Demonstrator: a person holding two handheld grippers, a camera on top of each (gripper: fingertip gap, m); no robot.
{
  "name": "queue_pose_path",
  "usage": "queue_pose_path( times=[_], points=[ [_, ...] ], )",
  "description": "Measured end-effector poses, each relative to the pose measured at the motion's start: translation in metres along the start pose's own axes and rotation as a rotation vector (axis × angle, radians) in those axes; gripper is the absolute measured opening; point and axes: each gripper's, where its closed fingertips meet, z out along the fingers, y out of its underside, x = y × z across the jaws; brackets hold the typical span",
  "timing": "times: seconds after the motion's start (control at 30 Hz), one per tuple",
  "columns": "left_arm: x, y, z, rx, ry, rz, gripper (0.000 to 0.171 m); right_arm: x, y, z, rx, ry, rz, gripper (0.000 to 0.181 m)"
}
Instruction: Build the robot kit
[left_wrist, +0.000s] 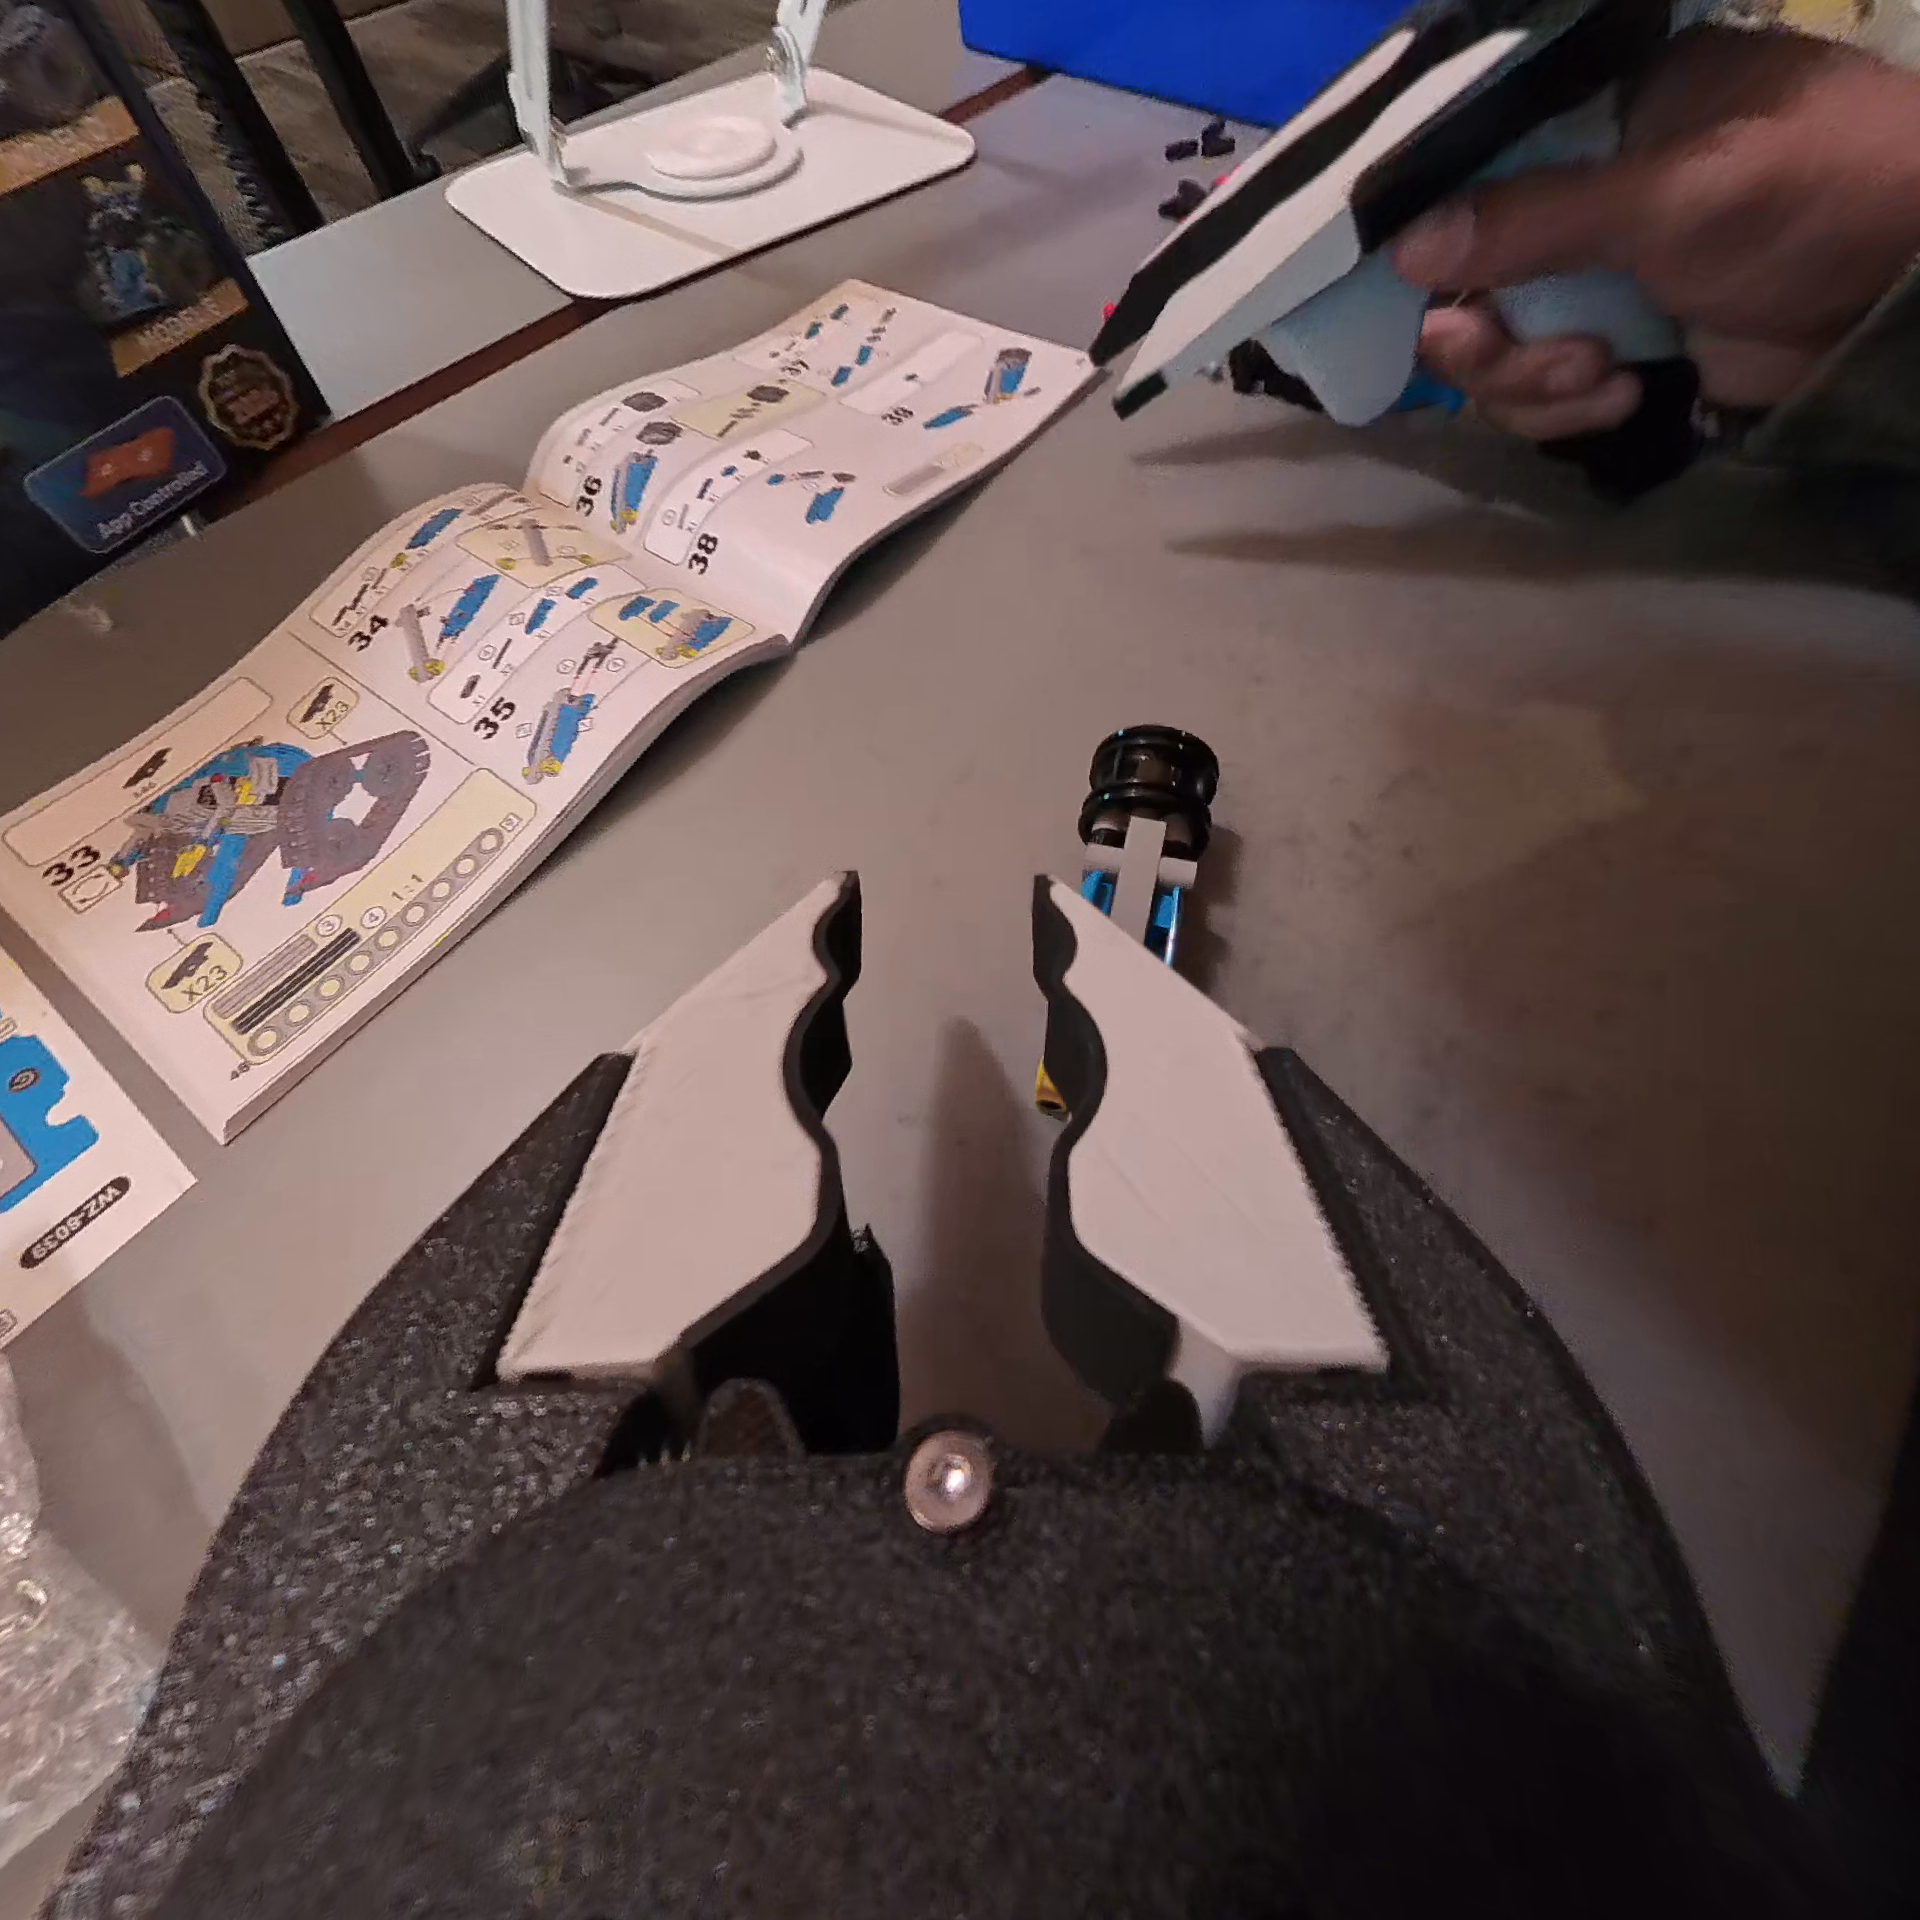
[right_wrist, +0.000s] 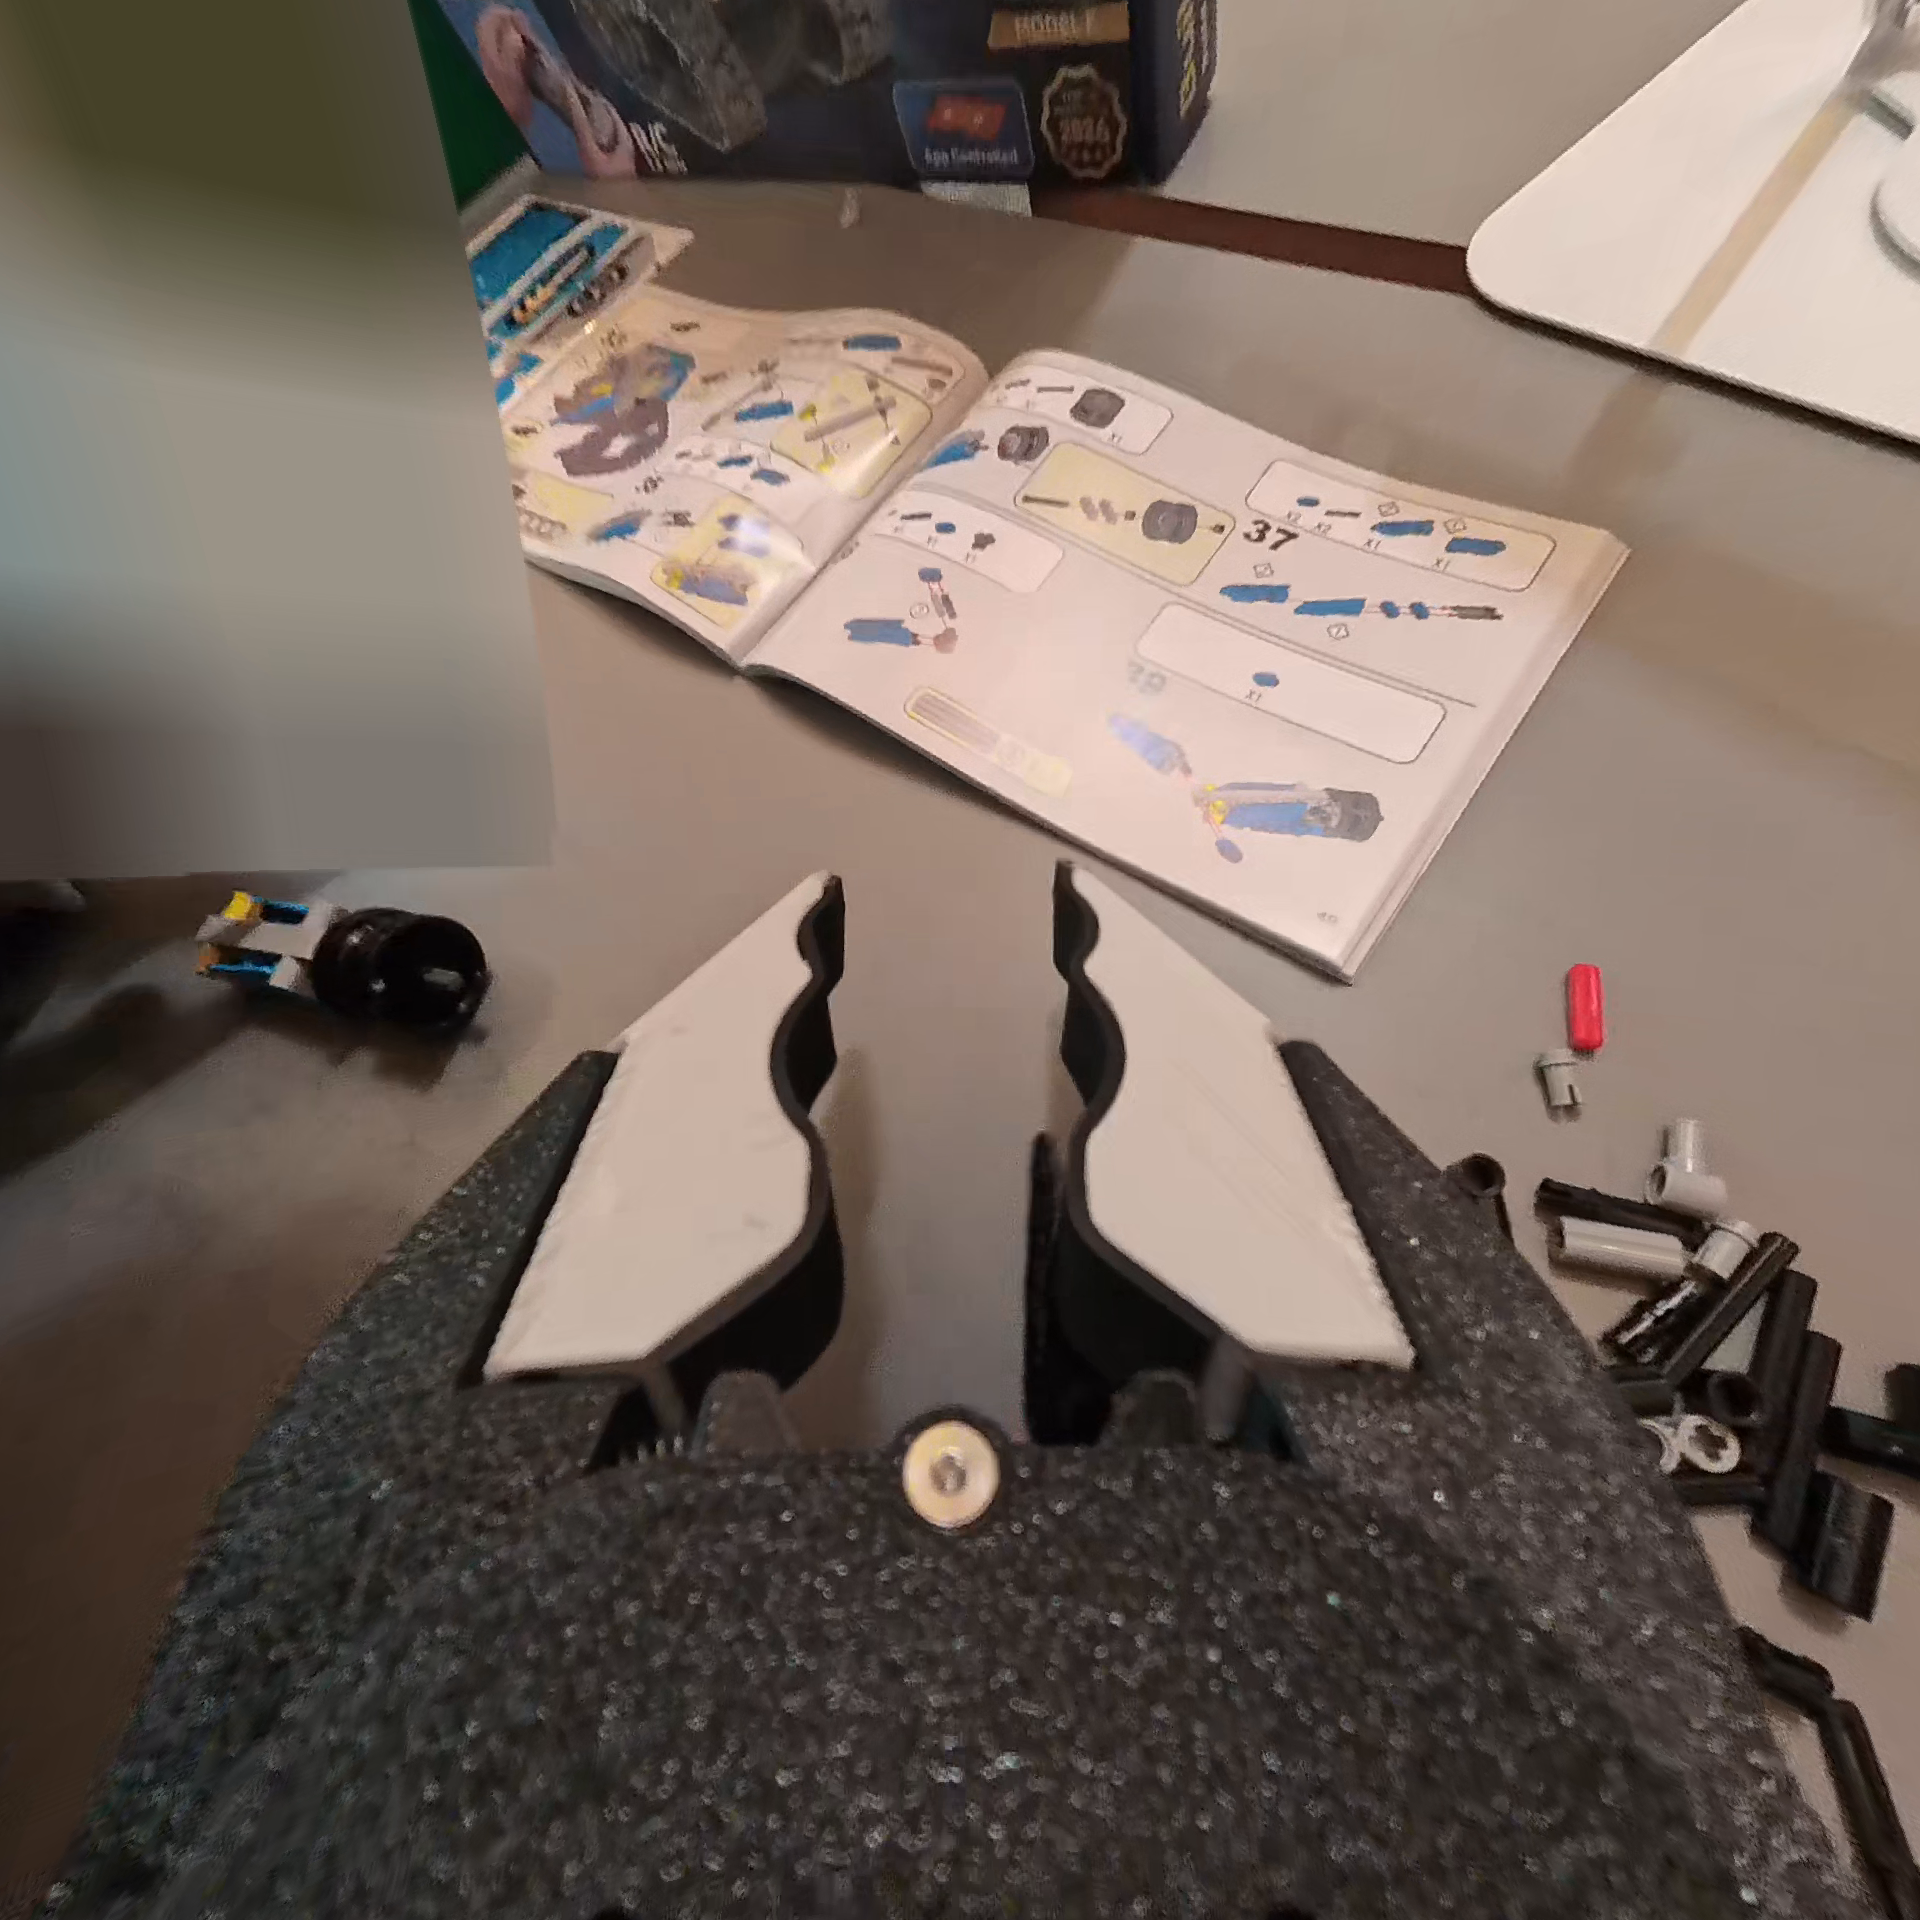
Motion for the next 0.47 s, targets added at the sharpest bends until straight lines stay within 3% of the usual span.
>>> queue_pose_path(
  times=[0.2,0.47],
  points=[
    [-0.003,0.000,0.000,-0.001,0.000,-0.026,0.033,-0.013,0.004,0.001,-0.030,-0.076,0.011,0.035],
    [-0.009,-0.001,-0.001,0.014,0.045,-0.140,0.033,-0.002,0.029,0.013,-0.155,0.021,-0.097,0.034]
  ],
)
